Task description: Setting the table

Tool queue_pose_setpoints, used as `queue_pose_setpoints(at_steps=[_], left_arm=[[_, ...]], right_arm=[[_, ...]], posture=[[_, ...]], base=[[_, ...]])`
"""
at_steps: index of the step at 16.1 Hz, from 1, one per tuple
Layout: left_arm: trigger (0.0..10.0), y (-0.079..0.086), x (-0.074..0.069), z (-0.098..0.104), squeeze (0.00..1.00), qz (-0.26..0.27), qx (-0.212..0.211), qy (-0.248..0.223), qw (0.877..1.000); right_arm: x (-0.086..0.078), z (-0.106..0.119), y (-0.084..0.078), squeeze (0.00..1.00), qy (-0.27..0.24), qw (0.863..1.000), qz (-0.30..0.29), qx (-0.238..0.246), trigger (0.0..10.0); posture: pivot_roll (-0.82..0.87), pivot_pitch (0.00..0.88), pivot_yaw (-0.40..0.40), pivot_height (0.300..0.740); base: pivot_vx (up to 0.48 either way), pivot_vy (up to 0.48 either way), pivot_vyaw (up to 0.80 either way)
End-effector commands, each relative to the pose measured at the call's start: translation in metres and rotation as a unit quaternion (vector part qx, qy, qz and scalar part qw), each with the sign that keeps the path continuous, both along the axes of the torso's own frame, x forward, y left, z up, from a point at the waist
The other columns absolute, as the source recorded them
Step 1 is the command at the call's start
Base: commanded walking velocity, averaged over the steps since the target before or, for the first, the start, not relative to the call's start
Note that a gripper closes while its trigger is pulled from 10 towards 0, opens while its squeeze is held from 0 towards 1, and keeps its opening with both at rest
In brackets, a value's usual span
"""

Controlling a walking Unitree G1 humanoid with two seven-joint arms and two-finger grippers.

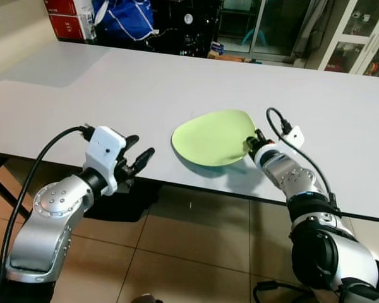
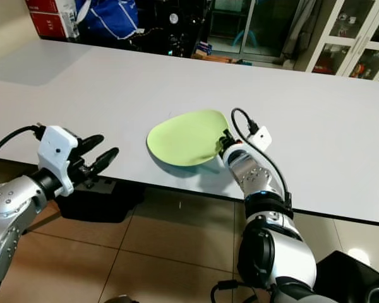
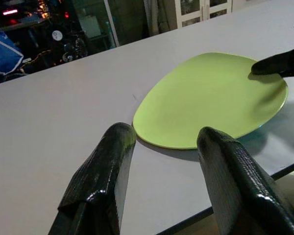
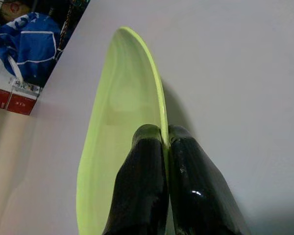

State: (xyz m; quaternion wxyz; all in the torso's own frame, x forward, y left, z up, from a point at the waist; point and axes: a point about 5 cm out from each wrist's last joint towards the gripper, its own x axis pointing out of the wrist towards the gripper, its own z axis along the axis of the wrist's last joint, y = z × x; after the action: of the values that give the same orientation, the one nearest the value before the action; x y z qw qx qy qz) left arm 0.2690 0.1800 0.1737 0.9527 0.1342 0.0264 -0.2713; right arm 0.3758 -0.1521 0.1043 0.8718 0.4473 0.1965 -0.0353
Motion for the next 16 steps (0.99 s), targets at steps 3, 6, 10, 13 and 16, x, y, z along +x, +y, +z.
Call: queue_pose_setpoints(at_steps=[3, 6, 10, 13, 16], left_arm=[[10.0, -0.001, -0.002, -0.001, 0.0, -0.006, 0.013, 0.003, 1.0], [10.0, -0.002, -0.001, -0.001, 0.0, -0.004, 0.012, 0.002, 1.0], [10.0, -0.002, 0.001, -0.001, 0.0, -0.001, 0.013, 0.001, 1.0], [10.0, -0.002, 0.002, -0.001, 0.0, 0.004, 0.014, -0.002, 1.0], [10.0, -0.003, 0.002, -0.002, 0.0, 0.011, 0.013, -0.005, 1.0]], right_arm=[[-0.003, -0.012, -0.002, 0.0, 0.027, 0.999, -0.002, -0.036, 10.0], [-0.004, -0.015, -0.004, 1.0, 0.032, 0.999, -0.008, -0.042, 10.0], [-0.003, -0.014, -0.007, 1.0, 0.021, 0.996, 0.003, -0.087, 10.0], [-0.002, -0.013, -0.008, 1.0, 0.01, 0.992, 0.017, -0.123, 10.0], [0.001, -0.007, -0.003, 0.0, -0.026, 0.985, 0.05, -0.165, 10.0]], posture=[[0.05, 0.0, -0.006, 0.74], [0.05, 0.0, -0.005, 0.74], [0.05, 0.0, -0.005, 0.74], [0.05, 0.0, -0.008, 0.74], [0.05, 0.0, -0.01, 0.74]], base=[[0.0, 0.0, 0.0], [0.0, 0.0, 0.0], [0.0, 0.0, 0.0], [0.0, 0.0, 0.0], [0.0, 0.0, 0.0]])
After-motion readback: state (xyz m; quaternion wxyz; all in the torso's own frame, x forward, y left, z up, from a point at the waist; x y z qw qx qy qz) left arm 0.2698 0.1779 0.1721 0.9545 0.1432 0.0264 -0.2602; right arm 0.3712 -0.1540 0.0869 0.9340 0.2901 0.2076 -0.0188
